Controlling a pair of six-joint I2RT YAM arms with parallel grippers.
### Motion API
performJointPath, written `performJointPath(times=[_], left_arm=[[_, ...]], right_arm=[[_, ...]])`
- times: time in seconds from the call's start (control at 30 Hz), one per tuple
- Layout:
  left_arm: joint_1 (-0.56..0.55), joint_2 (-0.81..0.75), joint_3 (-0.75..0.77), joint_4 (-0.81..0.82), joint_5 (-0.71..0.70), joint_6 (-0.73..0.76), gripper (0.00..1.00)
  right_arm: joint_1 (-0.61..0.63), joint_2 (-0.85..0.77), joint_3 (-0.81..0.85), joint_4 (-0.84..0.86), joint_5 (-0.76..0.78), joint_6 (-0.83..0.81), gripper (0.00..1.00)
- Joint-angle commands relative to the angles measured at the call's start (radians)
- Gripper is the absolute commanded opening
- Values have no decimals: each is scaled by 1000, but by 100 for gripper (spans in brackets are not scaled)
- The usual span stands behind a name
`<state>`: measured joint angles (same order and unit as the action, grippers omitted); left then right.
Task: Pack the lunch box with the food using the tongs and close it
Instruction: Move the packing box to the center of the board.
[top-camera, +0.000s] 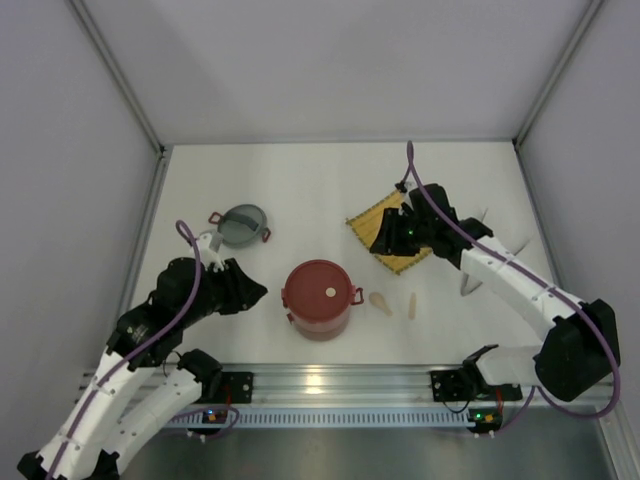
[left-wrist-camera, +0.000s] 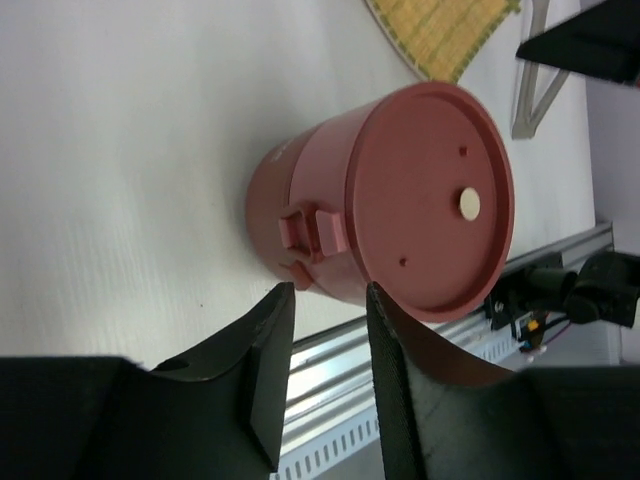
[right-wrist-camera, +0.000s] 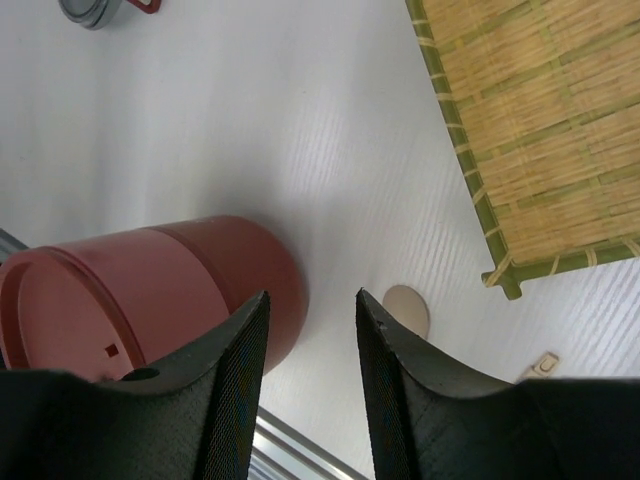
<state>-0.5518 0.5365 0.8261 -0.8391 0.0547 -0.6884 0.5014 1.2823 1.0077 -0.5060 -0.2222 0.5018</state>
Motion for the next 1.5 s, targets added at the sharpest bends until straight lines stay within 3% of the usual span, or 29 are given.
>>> performJointPath(times=[0.0,0.07,0.23,0.43,0.63,0.73,0.97,1.2,1.47], left_arm=[[-2,3,-57,-29,137,4,39],[-2,-12,-105,-6,213,-28,34],[-2,-47,-237,20,246,-86,19],[-2,-52,-242,-5,143,-128,12],[-3,-26,-239,-35,39,-183,10],[-3,-27,-239,-15,17,-212,10],[-3,14,-217,40,-13,-235,10],[-3,49,-206,70,-15,-227,10],[-2,62,-185,87,-18,-223,11]], right_arm=[[-6,18,52,58,-28,-23,40],[-6,26,58,55,-31,-29,40],[-6,25,86,37,-37,-39,40],[-4,-122,62,-9,-66,-37,39],[52,-299,-99,-46,-193,-34,39],[219,-368,-205,7,-165,23,38],[607,-477,-382,155,130,208,38],[772,-355,-485,466,274,282,38],[783,-98,-483,785,369,287,36]])
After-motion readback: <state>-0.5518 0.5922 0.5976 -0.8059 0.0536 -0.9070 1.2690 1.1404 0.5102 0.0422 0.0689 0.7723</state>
